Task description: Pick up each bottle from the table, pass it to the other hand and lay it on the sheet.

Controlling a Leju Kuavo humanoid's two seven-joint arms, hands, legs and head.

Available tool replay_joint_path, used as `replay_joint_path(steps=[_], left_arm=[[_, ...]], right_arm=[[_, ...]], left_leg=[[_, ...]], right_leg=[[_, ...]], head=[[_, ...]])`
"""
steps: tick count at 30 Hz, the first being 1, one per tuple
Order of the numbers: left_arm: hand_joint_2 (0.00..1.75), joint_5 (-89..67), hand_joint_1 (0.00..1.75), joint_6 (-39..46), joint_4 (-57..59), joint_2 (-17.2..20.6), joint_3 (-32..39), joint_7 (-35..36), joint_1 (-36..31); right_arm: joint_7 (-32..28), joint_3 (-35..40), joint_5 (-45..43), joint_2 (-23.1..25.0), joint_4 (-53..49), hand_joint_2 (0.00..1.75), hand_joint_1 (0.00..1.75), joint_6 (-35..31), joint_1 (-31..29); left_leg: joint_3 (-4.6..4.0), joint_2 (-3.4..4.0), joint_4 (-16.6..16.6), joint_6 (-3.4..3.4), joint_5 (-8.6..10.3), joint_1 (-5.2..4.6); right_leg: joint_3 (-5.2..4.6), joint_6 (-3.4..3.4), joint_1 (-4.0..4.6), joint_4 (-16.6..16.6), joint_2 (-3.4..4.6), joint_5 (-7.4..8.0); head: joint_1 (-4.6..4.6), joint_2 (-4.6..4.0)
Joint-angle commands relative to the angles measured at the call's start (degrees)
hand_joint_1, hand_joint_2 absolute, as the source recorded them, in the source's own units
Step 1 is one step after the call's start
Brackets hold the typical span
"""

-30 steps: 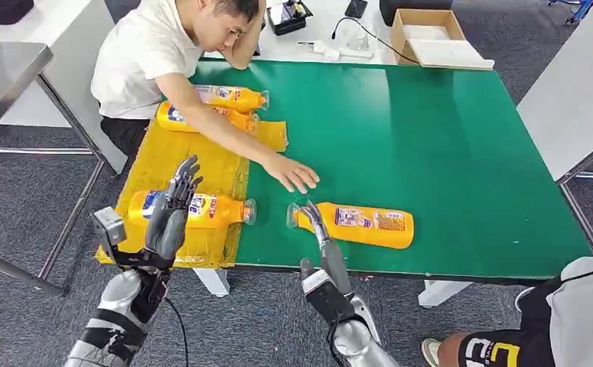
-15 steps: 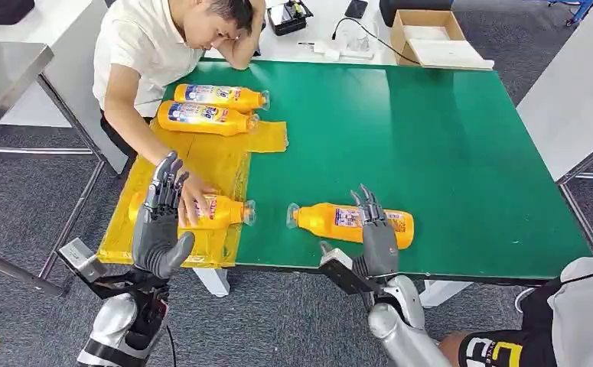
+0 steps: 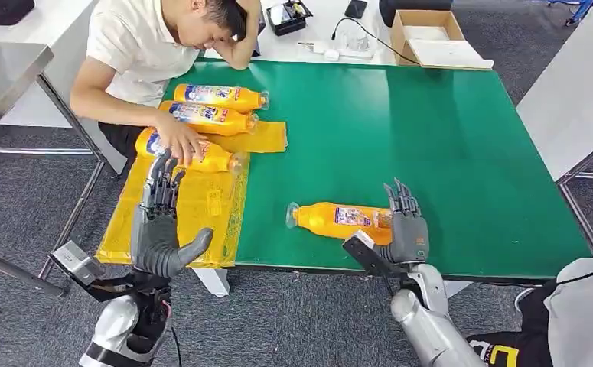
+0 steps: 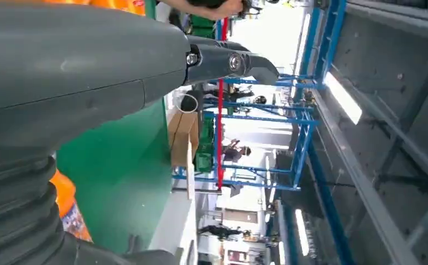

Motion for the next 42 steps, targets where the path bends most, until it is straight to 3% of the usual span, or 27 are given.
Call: replay_joint_path(steps=[1,6,13,23,24,25,26,29,32,42], left_arm=[[1.75,0.8,0.0,0.1,0.2,-0.2,1.1,1.8,1.2],[1.75,0.1,0.0,0.1,1.2,-0.6,2.6,4.0,1.5],[1.75,0.8,0.0,0.4,1.2,-1.1,3.5,4.2,1.5],[1.75,3.6,0.0,-1.3,3.4,-1.3,3.5,5.8,0.0],[1.75,4.0,0.0,-1.6,3.8,-1.1,3.2,5.8,-0.3],[1.75,3.9,0.0,-1.6,4.0,-1.2,3.1,5.8,-0.6],[1.75,4.2,0.0,-1.7,4.5,-1.2,2.9,5.9,-0.9],[1.75,4.7,0.0,-1.7,5.3,-1.0,2.2,5.8,-1.2],[1.75,5.5,0.0,-1.4,6.2,-0.6,1.3,5.4,-1.6],[1.75,5.8,0.0,-0.2,6.7,-1.0,1.2,4.9,-1.8]], right_arm=[[12.4,0.8,8.7,0.0,9.3,1.75,0.0,7.8,-3.8],[16.9,0.1,10.0,-0.6,8.6,1.75,0.0,13.5,-4.3],[17.1,-0.3,9.9,-0.7,8.3,1.75,0.0,13.4,-4.4],[15.7,-1.1,7.9,-0.7,13.9,1.75,0.0,20.1,-7.2],[15.2,-1.0,7.6,-0.8,14.8,1.75,0.07,20.3,-7.6],[14.6,-1.0,7.5,-1.1,15.1,1.75,1.5,20.4,-7.7],[13.7,-1.3,7.0,-1.2,15.8,1.75,1.71,20.6,-7.8],[10.0,-2.4,4.8,-1.3,16.8,1.75,1.75,20.6,-7.3],[1.7,-6.5,-4.0,-0.3,16.7,1.75,1.75,28.0,-5.7],[0.3,-5.2,-5.9,0.3,16.6,1.75,1.75,30.2,-5.2]], left_leg=[[0.26,0.11,0.0,-0.09,-0.12,0.04],[0.2,0.09,0.0,-0.08,-0.1,0.05],[0.17,0.04,0.0,-0.06,-0.04,0.04],[0.27,0.01,0.0,-0.05,-0.02,0.05],[0.36,0.03,-0.1,-0.08,-0.05,0.06],[0.31,0.0,0.0,-0.06,-0.02,0.04],[0.4,0.03,0.0,-0.08,-0.05,0.08],[0.44,-0.04,-0.1,-0.05,0.01,0.06],[0.55,-0.01,-0.1,-0.05,0.01,0.04],[0.89,0.14,-0.1,-0.12,-0.03,0.14]], right_leg=[[0.22,-0.14,0.05,0.0,0.09,-0.1],[0.18,-0.11,0.06,0.0,0.07,-0.09],[0.15,-0.09,0.05,0.0,0.01,-0.04],[0.25,-0.09,0.05,0.0,-0.02,-0.04],[0.33,-0.13,0.07,-0.1,-0.01,-0.06],[0.28,-0.09,0.05,0.0,-0.03,-0.04],[0.37,-0.14,0.1,-0.1,-0.02,-0.06],[0.41,-0.1,0.07,-0.1,-0.11,-0.03],[0.49,-0.1,0.05,-0.1,-0.09,-0.02],[0.68,-0.31,0.16,-0.2,-0.01,0.06]], head=[[0.0,0.0],[-0.02,0.0],[-0.02,0.0],[0.0,0.0],[-0.02,0.0],[0.0,0.0],[-0.02,0.0],[-0.02,0.0],[-0.02,0.0],[-0.02,0.0]])
